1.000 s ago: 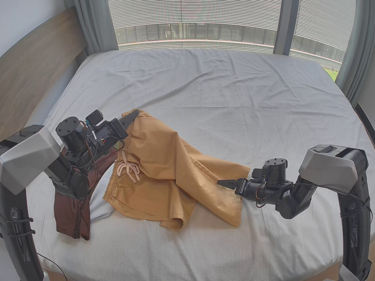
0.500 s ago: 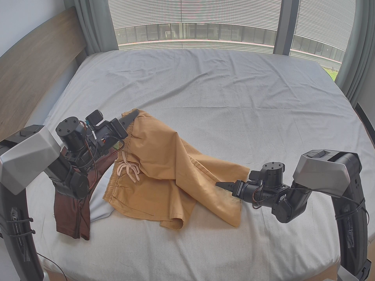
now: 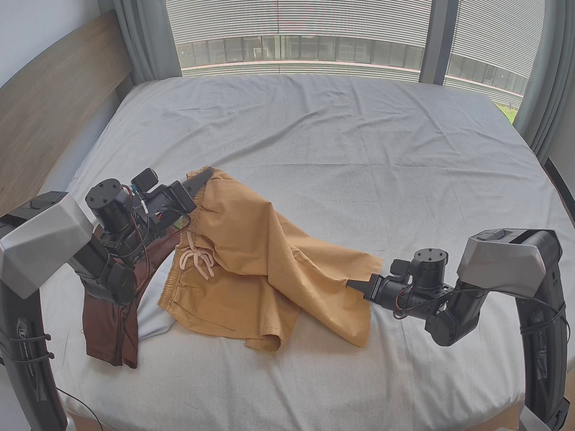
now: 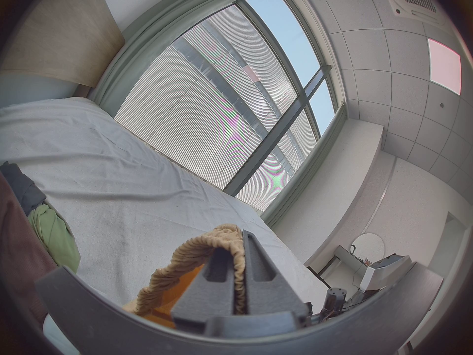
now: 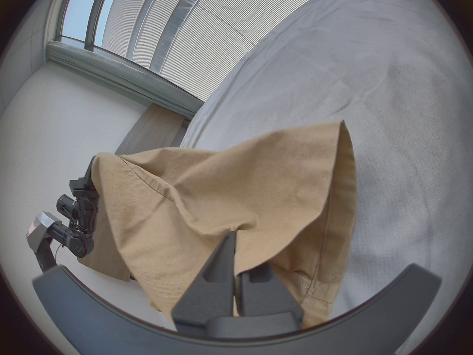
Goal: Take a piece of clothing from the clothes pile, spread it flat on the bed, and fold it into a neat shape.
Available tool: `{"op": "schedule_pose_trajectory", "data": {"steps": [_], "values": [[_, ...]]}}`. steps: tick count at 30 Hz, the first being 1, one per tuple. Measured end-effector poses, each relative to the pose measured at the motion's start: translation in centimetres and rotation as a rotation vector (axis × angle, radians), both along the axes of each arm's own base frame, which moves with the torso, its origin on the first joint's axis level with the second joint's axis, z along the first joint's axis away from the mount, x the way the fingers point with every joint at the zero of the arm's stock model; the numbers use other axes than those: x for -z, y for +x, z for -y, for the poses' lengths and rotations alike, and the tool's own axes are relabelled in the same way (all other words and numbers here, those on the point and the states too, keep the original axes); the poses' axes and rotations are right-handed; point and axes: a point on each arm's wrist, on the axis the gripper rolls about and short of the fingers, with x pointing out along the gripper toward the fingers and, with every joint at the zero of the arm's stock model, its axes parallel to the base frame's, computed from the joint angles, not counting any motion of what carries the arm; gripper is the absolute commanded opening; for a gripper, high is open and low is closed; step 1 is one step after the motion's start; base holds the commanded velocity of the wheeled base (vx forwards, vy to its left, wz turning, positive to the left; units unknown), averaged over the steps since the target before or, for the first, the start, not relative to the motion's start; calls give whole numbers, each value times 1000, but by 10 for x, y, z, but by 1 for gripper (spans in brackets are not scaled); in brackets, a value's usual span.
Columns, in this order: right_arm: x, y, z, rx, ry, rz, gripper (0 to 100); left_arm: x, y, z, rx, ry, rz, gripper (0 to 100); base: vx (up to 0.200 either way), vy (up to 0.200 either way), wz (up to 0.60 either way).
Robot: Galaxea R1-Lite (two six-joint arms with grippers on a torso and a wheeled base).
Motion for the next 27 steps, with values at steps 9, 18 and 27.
{"op": "schedule_pose_trajectory", "data": {"steps": [9,18,27], "values": [[-51,-12,18,32,51,83,0,-4,0,1,2,-3,14,0,0,0,0],[-115,-25,40,29,107,216,0,-23,-6,4,11,-16,59,0,0,0,0],[-143,-36,52,39,125,288,0,-34,-12,8,21,-18,85,0,0,0,0]]}}
